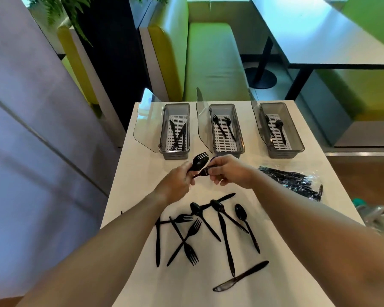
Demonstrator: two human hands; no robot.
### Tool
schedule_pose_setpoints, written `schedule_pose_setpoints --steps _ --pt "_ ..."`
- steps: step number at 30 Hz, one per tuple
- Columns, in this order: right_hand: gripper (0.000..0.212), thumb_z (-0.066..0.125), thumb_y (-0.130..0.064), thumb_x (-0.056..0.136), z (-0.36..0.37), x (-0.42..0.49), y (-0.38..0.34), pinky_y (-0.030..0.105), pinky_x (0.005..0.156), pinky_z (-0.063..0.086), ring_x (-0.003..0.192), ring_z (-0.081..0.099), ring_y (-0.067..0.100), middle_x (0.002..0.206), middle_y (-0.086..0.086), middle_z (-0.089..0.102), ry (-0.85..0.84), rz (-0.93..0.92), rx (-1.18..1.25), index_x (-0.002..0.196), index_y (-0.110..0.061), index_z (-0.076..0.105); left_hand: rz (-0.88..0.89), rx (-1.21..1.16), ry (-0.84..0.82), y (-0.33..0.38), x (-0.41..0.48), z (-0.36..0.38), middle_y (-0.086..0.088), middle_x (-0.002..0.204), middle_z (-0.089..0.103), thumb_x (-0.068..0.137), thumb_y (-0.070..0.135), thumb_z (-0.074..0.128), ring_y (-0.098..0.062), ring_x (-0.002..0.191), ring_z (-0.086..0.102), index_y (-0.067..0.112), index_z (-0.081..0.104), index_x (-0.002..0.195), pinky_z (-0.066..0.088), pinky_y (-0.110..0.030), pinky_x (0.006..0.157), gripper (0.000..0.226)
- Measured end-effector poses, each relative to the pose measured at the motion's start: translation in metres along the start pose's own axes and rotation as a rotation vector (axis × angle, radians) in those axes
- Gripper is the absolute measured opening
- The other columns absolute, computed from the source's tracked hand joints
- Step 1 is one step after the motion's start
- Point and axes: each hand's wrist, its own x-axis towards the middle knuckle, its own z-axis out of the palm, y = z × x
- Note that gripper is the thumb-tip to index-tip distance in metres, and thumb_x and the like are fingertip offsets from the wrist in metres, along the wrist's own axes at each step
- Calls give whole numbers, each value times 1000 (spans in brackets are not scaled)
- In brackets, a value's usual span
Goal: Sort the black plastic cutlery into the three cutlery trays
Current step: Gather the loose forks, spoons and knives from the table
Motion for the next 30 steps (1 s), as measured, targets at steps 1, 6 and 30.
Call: schedule_pose_setpoints --steps 1,6,30 --pt "5 63 -7 97 2 -2 2 25 53 43 60 60 15 79 10 67 25 2 40 101 -6 65 -7 9 -3 -2 -4 2 2 81 65 104 20 43 -22 75 61 21 59 112 50 -36 70 19" --pt "20 73 -17 91 11 -11 32 33 56 51 69 61 20 89 9 68 261 93 -168 107 -10 62 -82 53 -5 -19 -21 12 0 100 67 106 25 40 -24 96 62 20 59 114 48 -40 85 21" --pt "11 60 -8 93 55 -22 32 34 60 56 70 68 23 84 8 68 496 92 -329 86 -14 66 -249 -300 -26 -31 -46 -1 -10 79 65 105 19 35 -24 60 66 14 52 95 47 -30 49 20"
